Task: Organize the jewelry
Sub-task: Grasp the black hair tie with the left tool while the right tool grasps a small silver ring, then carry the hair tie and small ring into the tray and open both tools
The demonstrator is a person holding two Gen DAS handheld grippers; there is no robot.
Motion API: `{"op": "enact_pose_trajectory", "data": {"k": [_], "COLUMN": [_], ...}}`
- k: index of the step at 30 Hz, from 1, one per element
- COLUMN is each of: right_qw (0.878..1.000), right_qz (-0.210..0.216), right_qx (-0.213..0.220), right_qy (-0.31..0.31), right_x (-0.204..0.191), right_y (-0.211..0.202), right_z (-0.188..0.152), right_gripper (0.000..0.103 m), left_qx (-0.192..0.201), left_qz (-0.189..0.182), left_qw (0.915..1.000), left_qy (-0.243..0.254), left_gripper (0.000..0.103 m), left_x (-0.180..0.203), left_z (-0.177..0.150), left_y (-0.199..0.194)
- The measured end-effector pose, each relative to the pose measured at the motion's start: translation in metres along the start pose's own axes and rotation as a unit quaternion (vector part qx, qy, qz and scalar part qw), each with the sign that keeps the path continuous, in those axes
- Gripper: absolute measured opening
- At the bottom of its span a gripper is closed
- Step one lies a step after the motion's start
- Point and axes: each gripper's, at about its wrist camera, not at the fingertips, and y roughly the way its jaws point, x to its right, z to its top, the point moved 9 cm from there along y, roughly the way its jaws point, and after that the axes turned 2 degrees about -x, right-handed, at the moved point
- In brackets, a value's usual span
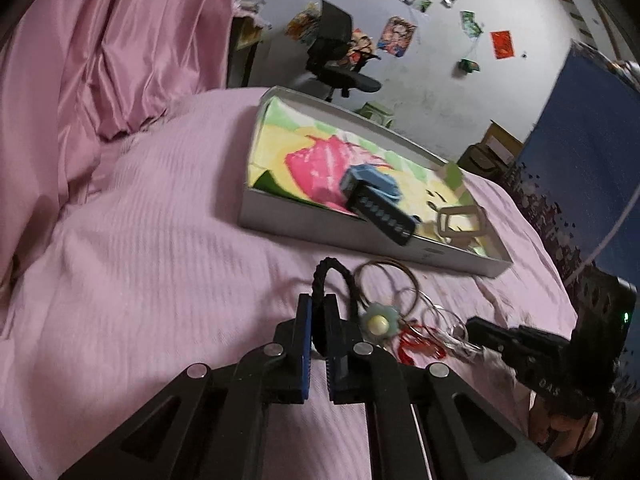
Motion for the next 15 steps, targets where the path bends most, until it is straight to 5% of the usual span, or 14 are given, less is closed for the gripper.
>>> {"op": "enact_pose_trajectory", "data": {"k": [15], "right_qw": [0.998], "right_qz": [-0.033], "right_qx": [0.044], "right_qy": [-0.023], "right_x": [0.005], "right_y": [-0.052], "right_z": [-0.001], "right_gripper": [0.002], "left_qx": [0.013], "left_qz": [-0.046], "left_qw": [0.9976], "left_qy": [0.049], "left_gripper": [0.006], "left_x": [0.045], "left_z": [-0.009], "left_y": [-0.041]}}
